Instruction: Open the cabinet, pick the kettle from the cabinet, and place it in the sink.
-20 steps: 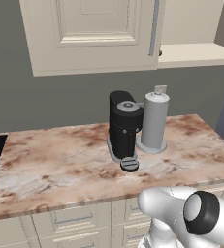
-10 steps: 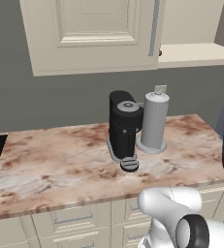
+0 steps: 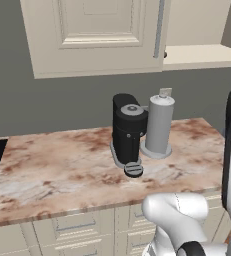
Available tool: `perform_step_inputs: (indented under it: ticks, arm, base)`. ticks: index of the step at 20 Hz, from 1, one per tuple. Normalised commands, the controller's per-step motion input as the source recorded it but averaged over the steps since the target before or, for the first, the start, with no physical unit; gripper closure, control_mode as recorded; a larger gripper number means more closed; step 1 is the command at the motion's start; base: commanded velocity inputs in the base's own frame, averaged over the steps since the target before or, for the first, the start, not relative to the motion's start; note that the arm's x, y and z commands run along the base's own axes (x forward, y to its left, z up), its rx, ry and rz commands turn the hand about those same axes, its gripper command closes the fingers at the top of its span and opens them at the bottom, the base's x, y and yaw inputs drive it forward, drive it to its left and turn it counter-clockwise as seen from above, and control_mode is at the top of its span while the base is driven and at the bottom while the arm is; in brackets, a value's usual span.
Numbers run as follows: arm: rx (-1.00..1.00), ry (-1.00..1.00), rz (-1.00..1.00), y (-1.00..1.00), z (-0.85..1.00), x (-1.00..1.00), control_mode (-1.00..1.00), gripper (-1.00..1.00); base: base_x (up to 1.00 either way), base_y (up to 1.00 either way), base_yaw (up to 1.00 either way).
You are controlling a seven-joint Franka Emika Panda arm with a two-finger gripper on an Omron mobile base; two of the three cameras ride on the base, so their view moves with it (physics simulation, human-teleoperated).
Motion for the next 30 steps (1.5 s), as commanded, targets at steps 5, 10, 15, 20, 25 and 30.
perform_step_inputs:
  ticks: [5, 10, 15, 20, 25, 30]
  arm:
    - [0.26, -0.21, 0.11, 0.8, -0.03, -0.41, -1.0, -1.0]
    - [0.27, -0.19, 0.16, 0.79, 0.0, -0.31, -1.0, -1.0]
    - [0.26, -0.16, 0.19, 0.72, 0.09, -0.09, -1.0, -1.0]
    - [0.1, -0.23, 0.25, 0.59, 0.36, 0.0, -1.0, -1.0]
    - [-0.07, -0.23, 0.22, 0.41, 0.23, 0.01, -1.0, -1.0]
    - [-0.08, -0.29, 0.13, 0.2, -0.03, 0.24, -1.0, -1.0]
  base:
    - [0.0, 0.0, 0.0]
    - [0.0, 0.0, 0.0]
    - [0.0, 0.0, 0.0]
    - [0.0, 0.0, 0.0]
    - [0.0, 0.0, 0.0]
    - [0.0, 0.0, 0.0]
